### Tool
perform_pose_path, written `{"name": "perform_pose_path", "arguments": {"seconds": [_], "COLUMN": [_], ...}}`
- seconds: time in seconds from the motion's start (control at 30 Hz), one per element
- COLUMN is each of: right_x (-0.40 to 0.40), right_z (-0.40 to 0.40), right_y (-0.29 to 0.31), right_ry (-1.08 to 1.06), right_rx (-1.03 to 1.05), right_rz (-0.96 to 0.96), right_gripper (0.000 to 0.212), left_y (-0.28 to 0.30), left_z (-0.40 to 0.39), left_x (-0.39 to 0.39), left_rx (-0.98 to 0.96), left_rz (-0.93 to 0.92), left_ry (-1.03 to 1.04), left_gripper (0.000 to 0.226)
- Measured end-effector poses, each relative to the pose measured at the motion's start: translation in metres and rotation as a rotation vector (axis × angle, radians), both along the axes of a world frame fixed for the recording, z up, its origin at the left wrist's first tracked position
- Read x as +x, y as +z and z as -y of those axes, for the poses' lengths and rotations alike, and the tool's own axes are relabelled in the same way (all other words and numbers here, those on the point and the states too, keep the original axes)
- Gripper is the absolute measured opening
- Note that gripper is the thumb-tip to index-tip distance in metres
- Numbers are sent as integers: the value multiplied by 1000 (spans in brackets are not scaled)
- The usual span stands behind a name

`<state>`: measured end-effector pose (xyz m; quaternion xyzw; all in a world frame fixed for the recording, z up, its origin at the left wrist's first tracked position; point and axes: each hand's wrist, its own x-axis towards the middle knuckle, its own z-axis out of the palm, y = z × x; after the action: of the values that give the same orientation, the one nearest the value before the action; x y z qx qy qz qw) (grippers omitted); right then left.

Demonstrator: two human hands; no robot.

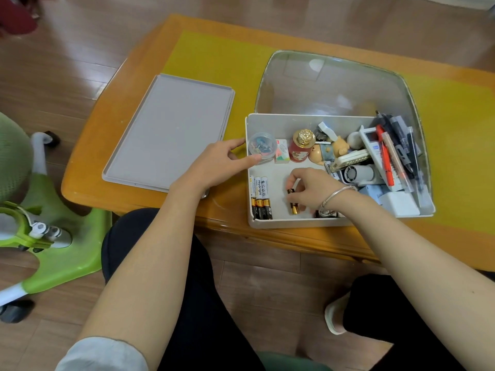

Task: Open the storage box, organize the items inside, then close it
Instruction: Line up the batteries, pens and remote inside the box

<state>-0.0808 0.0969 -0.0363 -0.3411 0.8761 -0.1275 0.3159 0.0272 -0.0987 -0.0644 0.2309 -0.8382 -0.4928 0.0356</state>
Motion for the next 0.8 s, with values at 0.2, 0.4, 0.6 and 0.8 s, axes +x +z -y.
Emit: {"name": "perform_pose_path", "arguments": {"seconds": [0.2,0.4,0.6,0.8], "right_x": [12,12,11,9], "right_z": [12,12,15,8], "right_y": [-4,-2,2,6], "right_ry": [-18,53,-37,-52], "right_rx": [45,122,148,136], "right_rz": [192,193,295,315], "right_gripper": [7,34,35,34], "left_y": [0,0,0,0], "left_z": [1,1,0,1], "left_x": [0,0,-1,-1], "left_rx": [6,-1,-13,-10], "left_rz": [-1,2,0,-6], "left_ry": [-2,-12,-4,-10], "left_gripper": [108,106,101,91]}}
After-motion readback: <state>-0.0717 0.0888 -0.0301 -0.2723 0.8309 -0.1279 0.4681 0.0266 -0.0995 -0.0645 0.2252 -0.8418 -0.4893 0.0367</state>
